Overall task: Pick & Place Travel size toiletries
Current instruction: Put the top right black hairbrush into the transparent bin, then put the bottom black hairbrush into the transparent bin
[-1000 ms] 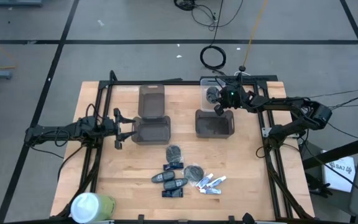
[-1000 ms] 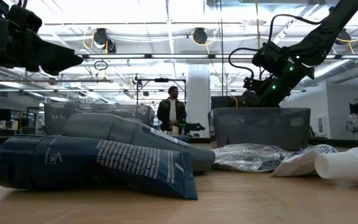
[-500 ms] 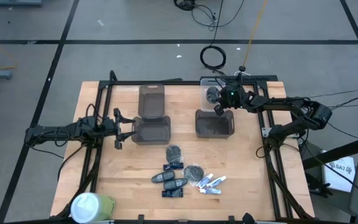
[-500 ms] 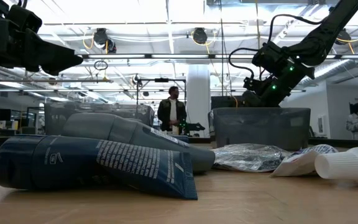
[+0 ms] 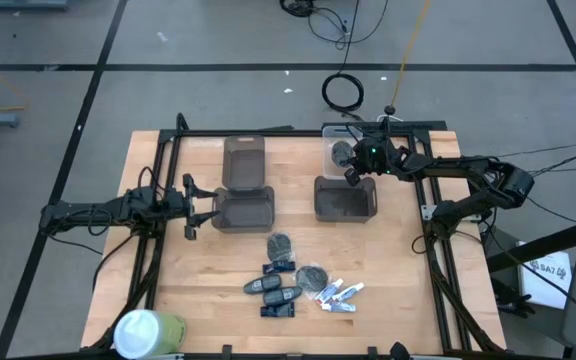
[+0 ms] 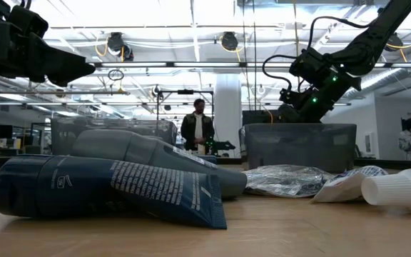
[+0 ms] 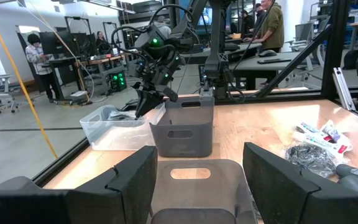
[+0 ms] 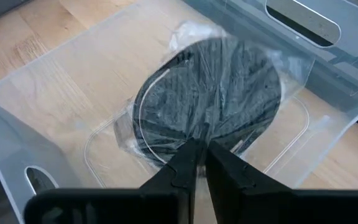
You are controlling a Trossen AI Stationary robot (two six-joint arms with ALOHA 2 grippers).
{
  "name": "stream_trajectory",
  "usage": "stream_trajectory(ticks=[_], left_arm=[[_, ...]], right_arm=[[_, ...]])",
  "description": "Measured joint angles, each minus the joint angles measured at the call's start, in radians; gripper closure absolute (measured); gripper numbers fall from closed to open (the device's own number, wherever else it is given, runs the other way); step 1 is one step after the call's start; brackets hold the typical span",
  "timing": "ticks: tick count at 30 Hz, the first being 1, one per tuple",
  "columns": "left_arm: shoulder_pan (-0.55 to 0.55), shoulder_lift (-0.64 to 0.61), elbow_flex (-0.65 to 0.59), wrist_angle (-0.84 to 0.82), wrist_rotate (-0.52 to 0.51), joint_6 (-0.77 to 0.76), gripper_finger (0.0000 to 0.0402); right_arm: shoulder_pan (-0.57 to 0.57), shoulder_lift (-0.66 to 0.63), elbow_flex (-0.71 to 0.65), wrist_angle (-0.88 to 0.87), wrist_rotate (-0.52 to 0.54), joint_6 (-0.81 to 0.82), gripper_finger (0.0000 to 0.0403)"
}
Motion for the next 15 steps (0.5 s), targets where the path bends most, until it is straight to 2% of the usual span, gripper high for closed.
stream_trajectory(ticks=[15], left_arm=[[0.000,0.000,0.000,0.000,0.000,0.000,0.0167]], right_arm=[[0.000,0.000,0.000,0.022,0.000,-0.006,0.0319]])
